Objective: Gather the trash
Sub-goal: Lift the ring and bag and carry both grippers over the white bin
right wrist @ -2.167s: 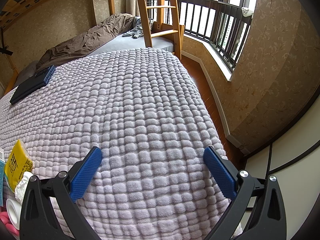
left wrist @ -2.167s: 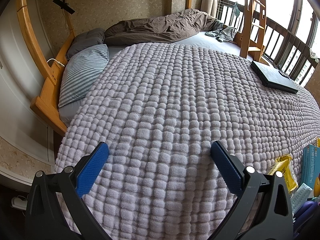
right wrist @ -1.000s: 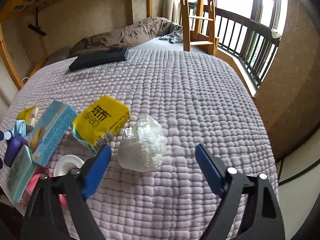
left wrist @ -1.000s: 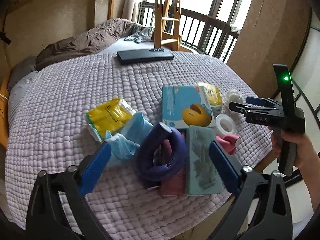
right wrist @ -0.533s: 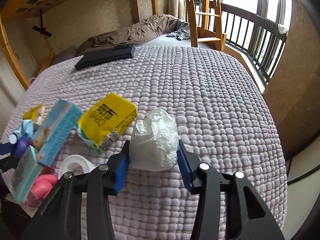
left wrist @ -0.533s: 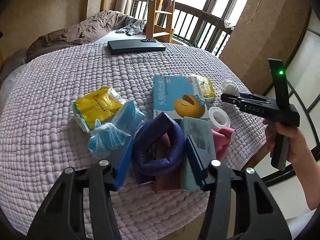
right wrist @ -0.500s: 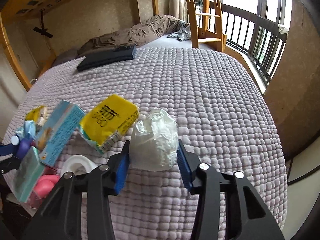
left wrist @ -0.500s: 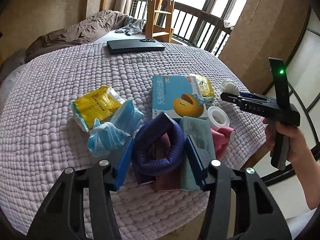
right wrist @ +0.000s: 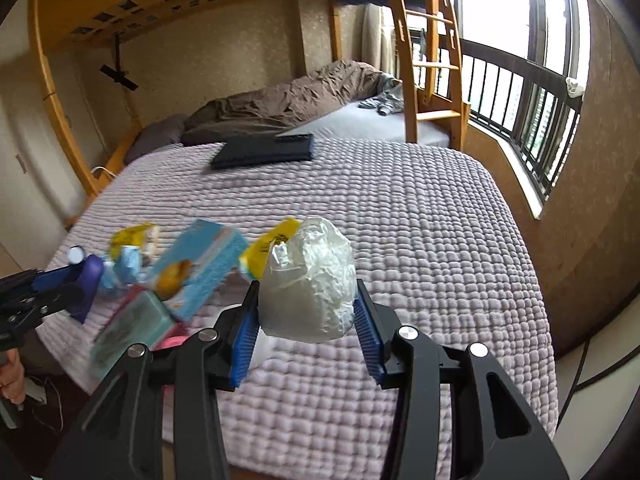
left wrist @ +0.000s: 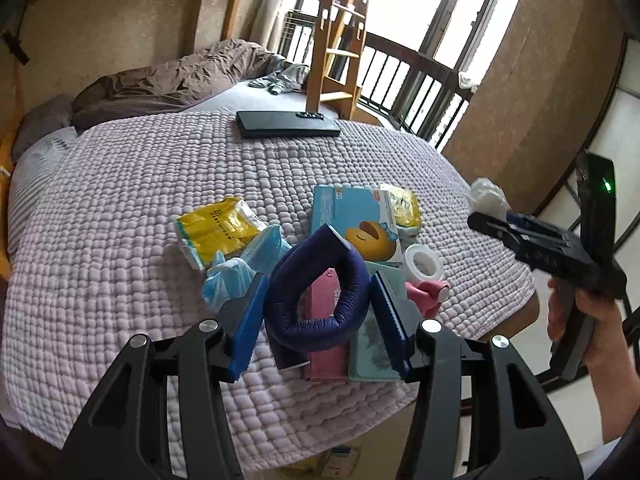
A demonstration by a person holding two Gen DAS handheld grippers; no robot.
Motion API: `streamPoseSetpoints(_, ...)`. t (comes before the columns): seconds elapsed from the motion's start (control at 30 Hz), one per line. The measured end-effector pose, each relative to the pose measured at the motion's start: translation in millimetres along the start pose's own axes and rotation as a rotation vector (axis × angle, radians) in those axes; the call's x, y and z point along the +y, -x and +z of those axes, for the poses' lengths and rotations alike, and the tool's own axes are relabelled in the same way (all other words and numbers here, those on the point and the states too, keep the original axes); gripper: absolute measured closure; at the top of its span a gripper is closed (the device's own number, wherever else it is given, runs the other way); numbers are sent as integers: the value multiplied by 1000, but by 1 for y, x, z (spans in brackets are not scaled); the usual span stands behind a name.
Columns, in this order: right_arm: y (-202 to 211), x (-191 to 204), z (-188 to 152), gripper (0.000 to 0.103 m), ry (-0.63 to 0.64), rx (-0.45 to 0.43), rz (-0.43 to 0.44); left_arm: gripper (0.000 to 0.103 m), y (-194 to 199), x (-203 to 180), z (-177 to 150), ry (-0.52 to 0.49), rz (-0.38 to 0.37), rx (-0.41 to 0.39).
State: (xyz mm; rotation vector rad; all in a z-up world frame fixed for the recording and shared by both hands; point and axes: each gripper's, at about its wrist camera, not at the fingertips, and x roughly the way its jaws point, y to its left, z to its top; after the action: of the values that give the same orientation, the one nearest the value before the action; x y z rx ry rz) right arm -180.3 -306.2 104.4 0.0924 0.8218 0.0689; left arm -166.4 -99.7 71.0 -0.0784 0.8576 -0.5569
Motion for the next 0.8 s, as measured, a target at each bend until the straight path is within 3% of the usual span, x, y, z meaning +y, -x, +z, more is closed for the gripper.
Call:
streamPoseSetpoints(0.27,35,35,-24,59,32,0,87,49,29,-6,-18,62,25,-28)
streamPoseSetpoints(0.5,55,60,-48,59,70,26,126,49,40,-16,-37,19,83,2)
streamPoseSetpoints(0.8,67,91,-82,59,127,80,151,49,42,-20,-62,13,101,45)
